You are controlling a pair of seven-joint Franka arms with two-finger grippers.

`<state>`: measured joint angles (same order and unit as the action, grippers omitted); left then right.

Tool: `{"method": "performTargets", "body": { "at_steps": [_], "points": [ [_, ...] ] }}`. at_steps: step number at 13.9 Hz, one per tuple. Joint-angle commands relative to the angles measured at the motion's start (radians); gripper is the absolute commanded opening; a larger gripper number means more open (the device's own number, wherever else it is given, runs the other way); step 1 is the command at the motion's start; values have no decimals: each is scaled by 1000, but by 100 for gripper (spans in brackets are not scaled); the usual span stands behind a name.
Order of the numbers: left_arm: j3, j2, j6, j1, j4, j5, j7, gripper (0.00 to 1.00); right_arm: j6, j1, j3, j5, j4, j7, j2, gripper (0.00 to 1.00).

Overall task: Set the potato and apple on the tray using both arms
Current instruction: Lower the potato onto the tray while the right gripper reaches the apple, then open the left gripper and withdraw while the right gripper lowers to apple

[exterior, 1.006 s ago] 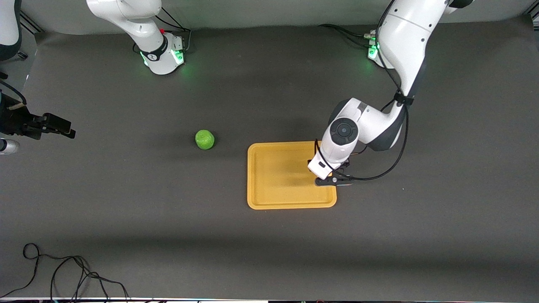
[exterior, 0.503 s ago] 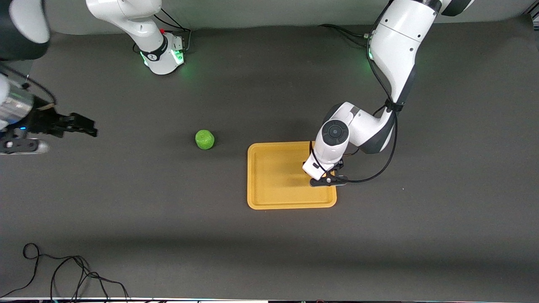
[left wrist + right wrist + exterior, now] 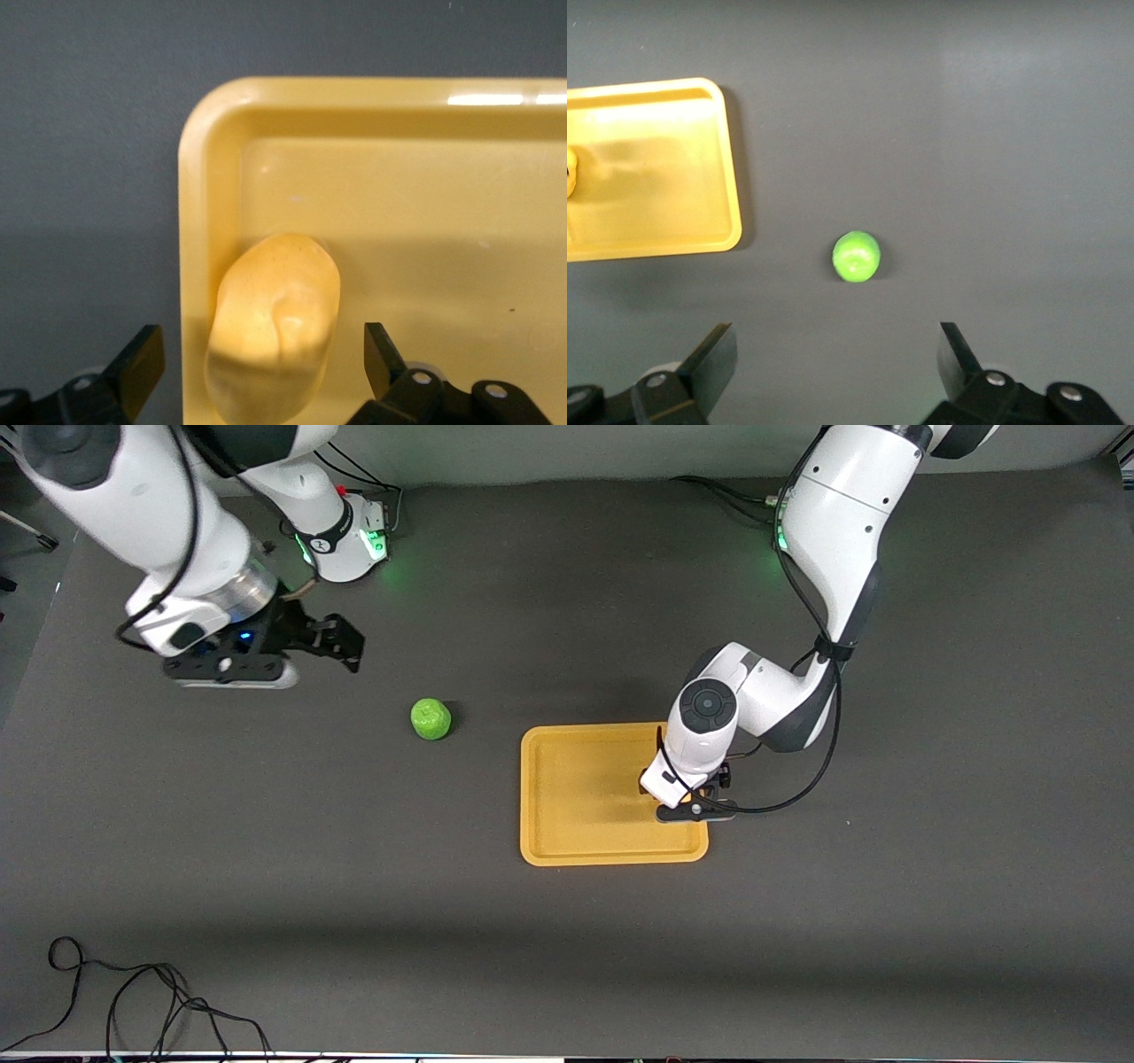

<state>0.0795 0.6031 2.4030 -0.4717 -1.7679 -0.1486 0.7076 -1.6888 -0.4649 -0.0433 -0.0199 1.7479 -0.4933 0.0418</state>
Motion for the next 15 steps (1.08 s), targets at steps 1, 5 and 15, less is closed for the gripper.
{"method": "performTargets", "body": {
  "at_steps": [1,5,15],
  "points": [
    [-4,-144,-141,45,-2,-25,1,100,-101,-8,-12,-11,219,-14,163,100],
    [-4,-351,-370,149,-13,-6,-245,100,-270,-40,-9,-8,373,-19,173,100],
    [-3,-578,-562,410,-33,66,-672,100,-812,-81,-12,1,596,-31,-146,100]
  ]
}}
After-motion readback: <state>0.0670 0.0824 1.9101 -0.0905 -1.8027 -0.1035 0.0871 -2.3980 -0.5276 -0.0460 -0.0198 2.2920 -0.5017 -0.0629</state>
